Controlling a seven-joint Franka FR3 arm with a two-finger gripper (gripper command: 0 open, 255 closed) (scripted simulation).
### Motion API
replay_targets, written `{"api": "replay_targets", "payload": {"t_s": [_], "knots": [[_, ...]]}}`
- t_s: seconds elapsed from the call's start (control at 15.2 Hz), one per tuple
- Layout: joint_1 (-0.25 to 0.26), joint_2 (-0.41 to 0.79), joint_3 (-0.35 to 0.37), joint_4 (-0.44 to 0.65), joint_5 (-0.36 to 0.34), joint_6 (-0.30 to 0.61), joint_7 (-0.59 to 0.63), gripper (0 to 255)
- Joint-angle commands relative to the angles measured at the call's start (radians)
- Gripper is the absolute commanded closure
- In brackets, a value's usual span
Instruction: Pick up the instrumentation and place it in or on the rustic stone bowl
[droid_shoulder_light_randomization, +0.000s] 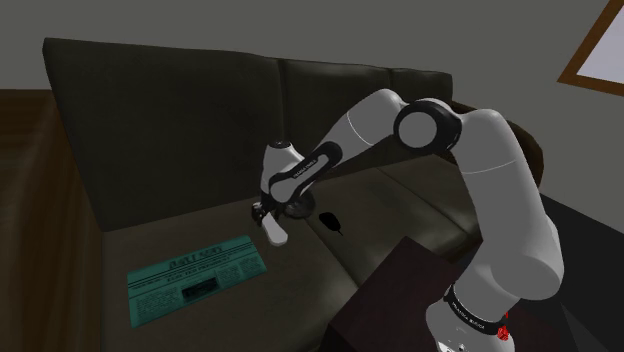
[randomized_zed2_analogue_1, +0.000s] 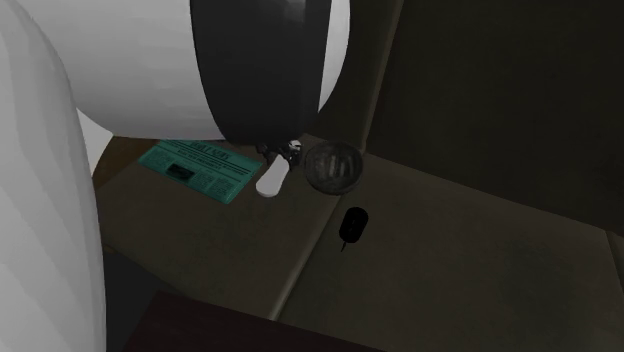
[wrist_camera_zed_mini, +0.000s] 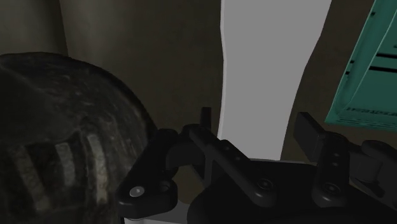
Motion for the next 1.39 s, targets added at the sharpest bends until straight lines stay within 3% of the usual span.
{"api": "replay_targets", "payload": {"t_s": [0.0, 1.32], "knots": [[-0.004, -0.025, 0.004, -0.01, 0.003, -0.015, -0.003, 255], [-0.028, -0.224, 0.037, -0.035, 0.041, -0.188, -0.029, 255]]}}
